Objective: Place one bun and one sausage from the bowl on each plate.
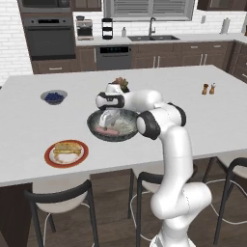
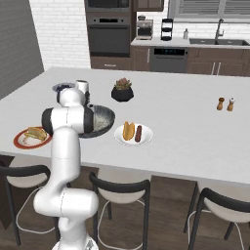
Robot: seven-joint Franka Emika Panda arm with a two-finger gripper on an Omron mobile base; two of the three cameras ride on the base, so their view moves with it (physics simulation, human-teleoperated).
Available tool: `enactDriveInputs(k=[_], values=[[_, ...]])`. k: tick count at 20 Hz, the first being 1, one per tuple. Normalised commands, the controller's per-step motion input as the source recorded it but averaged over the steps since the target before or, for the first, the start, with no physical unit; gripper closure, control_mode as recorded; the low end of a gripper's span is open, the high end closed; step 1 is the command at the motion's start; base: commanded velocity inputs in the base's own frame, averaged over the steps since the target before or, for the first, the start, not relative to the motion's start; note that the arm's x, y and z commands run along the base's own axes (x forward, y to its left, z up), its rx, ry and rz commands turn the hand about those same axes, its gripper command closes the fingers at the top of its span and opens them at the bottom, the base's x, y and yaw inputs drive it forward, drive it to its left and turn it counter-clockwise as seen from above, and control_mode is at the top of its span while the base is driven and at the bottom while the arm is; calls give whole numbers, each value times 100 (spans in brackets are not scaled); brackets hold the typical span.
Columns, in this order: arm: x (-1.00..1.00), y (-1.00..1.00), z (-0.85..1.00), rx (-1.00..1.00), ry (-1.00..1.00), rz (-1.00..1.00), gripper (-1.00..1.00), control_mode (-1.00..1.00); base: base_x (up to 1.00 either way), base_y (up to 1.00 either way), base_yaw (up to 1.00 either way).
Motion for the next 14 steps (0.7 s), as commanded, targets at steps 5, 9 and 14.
enactDriveInputs(k=[5, 9, 14], values=[[-24, 0, 0, 0, -3, 5, -100, -100, 0, 0, 0], [-18, 0, -3, 0, -4, 4, -100, -100, 0, 0, 0], [0, 0, -3, 0, -1, 2, -100, -100, 0, 0, 0]])
